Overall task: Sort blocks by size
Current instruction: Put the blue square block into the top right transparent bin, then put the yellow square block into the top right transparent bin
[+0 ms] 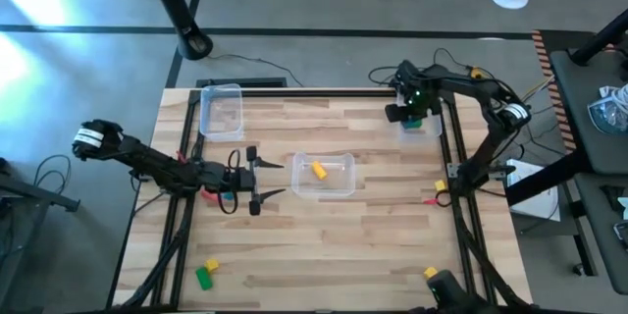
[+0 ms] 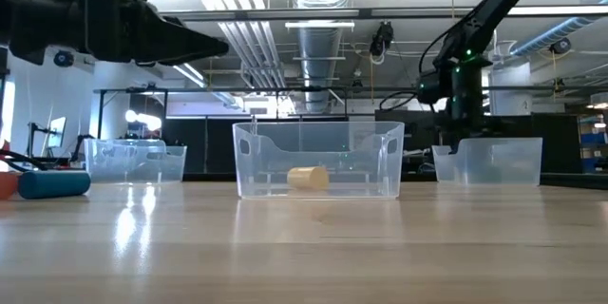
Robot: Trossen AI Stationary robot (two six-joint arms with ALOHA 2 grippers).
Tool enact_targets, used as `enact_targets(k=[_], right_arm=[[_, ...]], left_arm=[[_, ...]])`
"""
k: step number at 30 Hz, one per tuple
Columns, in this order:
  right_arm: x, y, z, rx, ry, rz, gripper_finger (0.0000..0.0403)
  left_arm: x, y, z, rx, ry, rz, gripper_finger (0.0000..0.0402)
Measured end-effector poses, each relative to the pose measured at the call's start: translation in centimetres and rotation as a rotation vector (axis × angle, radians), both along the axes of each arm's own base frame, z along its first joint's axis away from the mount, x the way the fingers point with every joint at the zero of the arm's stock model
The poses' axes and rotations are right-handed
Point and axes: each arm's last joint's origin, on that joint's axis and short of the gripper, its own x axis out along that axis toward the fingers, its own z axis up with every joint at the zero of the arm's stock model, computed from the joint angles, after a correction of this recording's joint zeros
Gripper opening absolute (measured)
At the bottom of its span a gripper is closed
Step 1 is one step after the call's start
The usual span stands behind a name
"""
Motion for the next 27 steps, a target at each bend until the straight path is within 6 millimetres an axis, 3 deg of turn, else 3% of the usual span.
enact_targets(k=[9,12,17,21,27], right_arm=[[-0.2,-0.2,-0.7,-0.035,0.099,0.096,0.0175],[-0.2,0.0,0.6,-0.091,0.107,0.128,0.0197],[0.0,1.4,4.7,-0.266,0.103,0.169,0.0229],[1.2,4.5,8.3,-0.394,0.022,0.255,0.0258],[5.1,13.4,12.2,-0.532,-0.234,0.481,0.0284]], left_arm=[[0.4,-0.1,0.6,-0.009,-0.022,0.002,0.0286],[0.4,-0.1,0.6,-0.019,-0.024,0.002,0.0286],[0.4,-0.1,0.6,-0.044,-0.026,0.003,0.0286],[0.4,-0.2,0.8,-0.060,-0.040,-0.027,0.0286],[0.4,-0.3,0.9,-0.037,-0.054,-0.095,0.0286]])
